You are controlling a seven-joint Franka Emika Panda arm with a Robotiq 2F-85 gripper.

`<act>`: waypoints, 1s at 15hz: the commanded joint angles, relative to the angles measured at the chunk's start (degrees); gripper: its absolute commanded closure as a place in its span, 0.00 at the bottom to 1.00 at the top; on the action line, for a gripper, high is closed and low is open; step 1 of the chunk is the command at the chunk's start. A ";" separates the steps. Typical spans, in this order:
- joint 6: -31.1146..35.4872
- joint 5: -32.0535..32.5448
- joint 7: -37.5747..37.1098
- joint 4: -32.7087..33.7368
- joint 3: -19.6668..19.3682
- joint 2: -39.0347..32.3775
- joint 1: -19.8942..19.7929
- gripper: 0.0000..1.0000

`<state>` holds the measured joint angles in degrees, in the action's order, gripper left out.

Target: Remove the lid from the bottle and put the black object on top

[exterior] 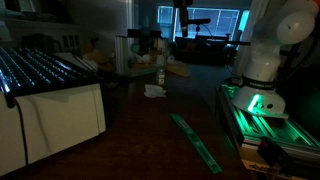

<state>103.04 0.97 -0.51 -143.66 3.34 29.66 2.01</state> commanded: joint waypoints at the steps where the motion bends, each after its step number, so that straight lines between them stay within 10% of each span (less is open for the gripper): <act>1: -0.09 0.11 -0.12 0.08 -0.23 -0.03 0.27 0.00; 8: 0.80 0.46 -1.18 0.46 -0.15 -1.07 -0.24 0.00; 15: 15.69 1.66 -14.52 0.89 -0.54 -9.63 -5.67 0.00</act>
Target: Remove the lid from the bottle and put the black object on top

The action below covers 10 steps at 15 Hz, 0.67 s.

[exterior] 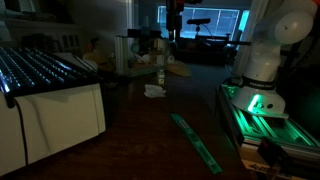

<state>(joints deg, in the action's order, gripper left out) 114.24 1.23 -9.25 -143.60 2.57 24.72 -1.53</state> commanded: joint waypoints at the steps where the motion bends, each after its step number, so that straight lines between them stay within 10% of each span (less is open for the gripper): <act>1: 6.20 1.94 -7.42 0.82 0.28 -5.76 -2.75 0.00; 10: 16.87 4.28 -16.31 -0.99 -2.08 -13.30 -5.31 0.00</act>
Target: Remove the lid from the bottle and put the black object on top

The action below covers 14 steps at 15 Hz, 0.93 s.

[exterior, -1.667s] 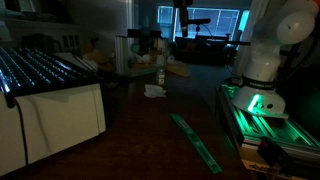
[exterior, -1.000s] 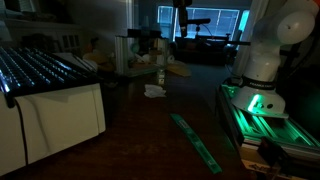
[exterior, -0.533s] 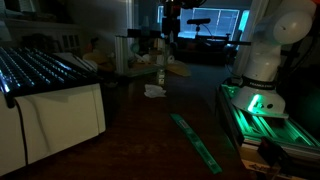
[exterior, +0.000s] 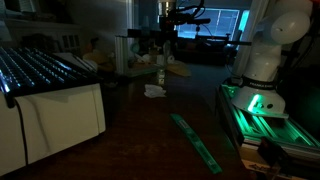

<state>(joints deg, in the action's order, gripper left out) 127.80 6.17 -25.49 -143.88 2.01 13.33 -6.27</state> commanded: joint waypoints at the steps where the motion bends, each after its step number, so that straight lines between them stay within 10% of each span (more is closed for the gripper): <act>1: 5.44 -0.20 -0.65 -1.26 -2.10 -2.51 -1.00 0.00; 14: 12.40 -5.57 4.00 -1.05 -5.68 -8.21 -1.50 0.00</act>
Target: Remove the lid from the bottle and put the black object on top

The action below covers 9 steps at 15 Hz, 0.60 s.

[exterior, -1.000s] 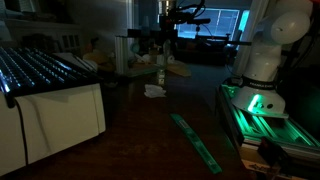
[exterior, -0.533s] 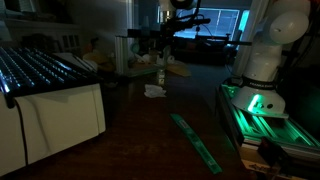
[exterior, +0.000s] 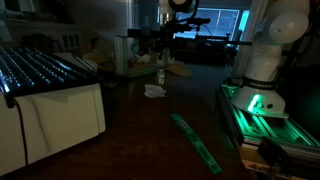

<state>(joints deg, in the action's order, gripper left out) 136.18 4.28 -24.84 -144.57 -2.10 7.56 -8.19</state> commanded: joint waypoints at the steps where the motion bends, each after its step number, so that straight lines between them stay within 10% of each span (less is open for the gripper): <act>1: 5.58 -4.70 4.53 -0.44 -1.92 -3.06 0.47 0.00; 9: 12.32 -11.13 11.77 -1.95 -2.91 -6.88 0.74 0.00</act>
<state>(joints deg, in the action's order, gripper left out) 145.95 -5.36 -14.90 -145.14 -4.29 1.73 -8.15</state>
